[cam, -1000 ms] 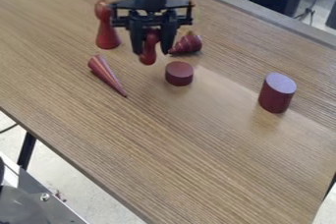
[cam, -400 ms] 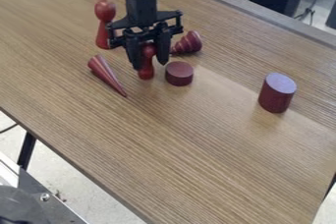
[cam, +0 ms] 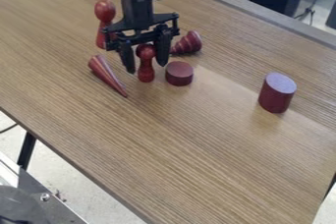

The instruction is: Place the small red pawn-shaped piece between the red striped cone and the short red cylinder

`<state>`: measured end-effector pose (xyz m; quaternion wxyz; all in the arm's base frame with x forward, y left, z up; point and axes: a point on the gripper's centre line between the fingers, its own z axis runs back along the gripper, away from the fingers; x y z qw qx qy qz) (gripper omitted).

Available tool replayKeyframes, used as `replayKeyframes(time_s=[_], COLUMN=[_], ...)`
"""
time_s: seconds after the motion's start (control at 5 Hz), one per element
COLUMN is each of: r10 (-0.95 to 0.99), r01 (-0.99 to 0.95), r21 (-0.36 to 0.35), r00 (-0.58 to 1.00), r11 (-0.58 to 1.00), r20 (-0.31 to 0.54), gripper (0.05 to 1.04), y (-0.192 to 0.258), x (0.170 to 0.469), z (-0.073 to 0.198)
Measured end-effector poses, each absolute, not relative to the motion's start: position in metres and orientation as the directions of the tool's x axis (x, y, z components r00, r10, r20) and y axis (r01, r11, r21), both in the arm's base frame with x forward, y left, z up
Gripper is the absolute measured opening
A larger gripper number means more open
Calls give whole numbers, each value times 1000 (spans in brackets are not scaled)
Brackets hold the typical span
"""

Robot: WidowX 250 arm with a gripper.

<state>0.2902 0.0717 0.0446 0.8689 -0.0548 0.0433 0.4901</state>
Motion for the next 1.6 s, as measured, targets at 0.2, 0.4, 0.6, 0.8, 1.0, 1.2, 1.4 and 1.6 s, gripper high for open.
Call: replayKeyframes(time_s=[0.2, 0.4, 0.6, 0.8, 1.0, 1.2, 1.4, 1.6], r10=[842, 793, 736, 607, 501, 394, 332, 293], r01=[-848, -795, -736, -604, -500, -394, -334, -295], r21=[-19, 6, -5, -59, -31, 17, 37, 31], r00=[529, 605, 677, 792, 863, 919, 941, 955], r11=[530, 607, 677, 795, 865, 919, 942, 955], r20=[-102, -69, 28, 60, 64, 28, 65, 52], gripper=[1002, 999, 999, 999, 999, 999, 999, 999], y=[73, 61, 45, 16, -7, -23, -26, -29], x=[295, 302, 312, 319, 319, 312, 316, 322], z=[53, 67, 100, 118, 128, 136, 136, 122])
